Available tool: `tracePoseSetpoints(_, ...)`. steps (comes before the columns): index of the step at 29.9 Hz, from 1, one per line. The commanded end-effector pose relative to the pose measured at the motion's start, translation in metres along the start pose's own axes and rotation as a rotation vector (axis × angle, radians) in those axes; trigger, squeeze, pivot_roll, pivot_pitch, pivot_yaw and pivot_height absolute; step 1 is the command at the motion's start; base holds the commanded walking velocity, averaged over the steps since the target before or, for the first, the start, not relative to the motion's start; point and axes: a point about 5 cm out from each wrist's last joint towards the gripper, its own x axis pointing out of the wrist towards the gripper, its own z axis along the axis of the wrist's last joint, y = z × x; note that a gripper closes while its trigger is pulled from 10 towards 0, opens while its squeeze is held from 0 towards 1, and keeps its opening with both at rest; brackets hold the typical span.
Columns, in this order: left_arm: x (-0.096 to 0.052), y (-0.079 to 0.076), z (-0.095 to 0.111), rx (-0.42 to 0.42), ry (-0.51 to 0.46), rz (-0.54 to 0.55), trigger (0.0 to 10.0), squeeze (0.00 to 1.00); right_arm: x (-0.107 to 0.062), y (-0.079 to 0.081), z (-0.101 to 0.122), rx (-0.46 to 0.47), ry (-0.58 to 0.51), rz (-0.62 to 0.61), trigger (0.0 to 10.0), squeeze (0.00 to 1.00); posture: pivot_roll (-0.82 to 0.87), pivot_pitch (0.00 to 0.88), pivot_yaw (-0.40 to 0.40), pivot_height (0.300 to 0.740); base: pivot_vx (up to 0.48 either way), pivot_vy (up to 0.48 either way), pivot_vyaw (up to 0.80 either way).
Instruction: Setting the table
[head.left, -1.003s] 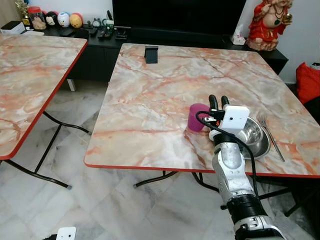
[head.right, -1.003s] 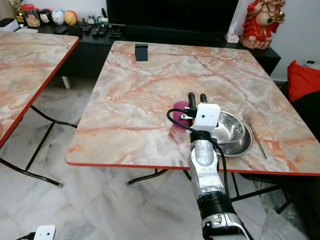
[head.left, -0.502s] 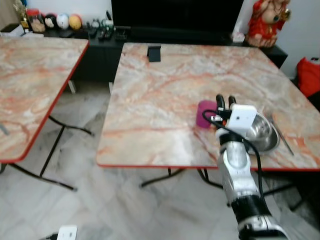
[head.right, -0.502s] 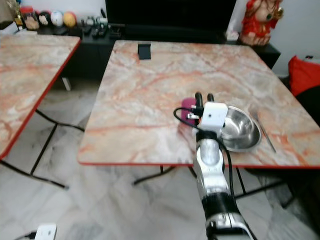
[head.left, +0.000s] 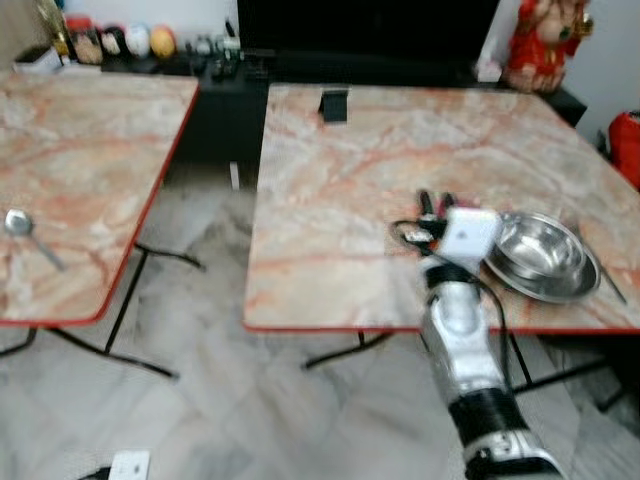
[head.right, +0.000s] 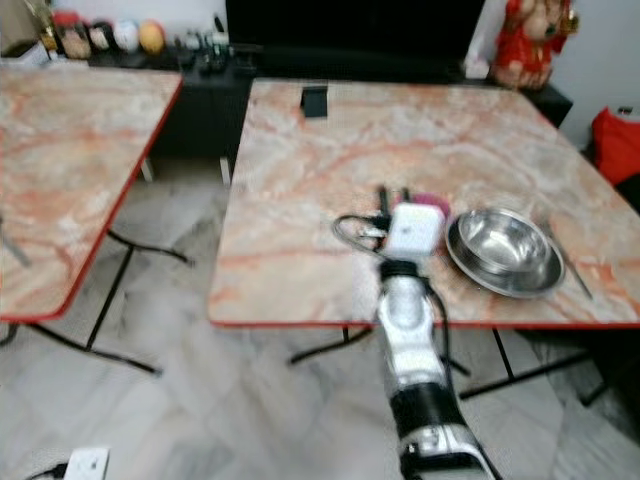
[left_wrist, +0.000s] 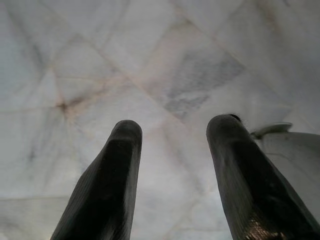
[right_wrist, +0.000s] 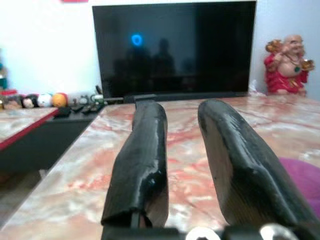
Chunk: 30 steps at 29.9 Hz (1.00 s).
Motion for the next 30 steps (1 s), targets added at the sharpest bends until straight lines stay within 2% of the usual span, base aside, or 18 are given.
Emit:
tracePoseSetpoints(1, -0.0002, -0.0044, -0.0032, -0.010, 0.017, -0.008, 10.0, 0.00, 0.0009, -0.0080, 0.0008, -0.010, 0.003, -0.022, 10.0, 0.00, -0.02, 0.000, -0.038, 0.740, 0.000, 0.289, 0.00)
tracePoseSetpoints(30, -0.0001, -0.0060, -0.0029, -0.025, 0.015, -0.009, 10.0, 0.00, 0.0035, -0.0057, 0.0025, -0.006, 0.002, -0.007, 10.0, 0.00, -0.02, 0.000, -0.046, 0.740, 0.000, 0.287, 0.00)
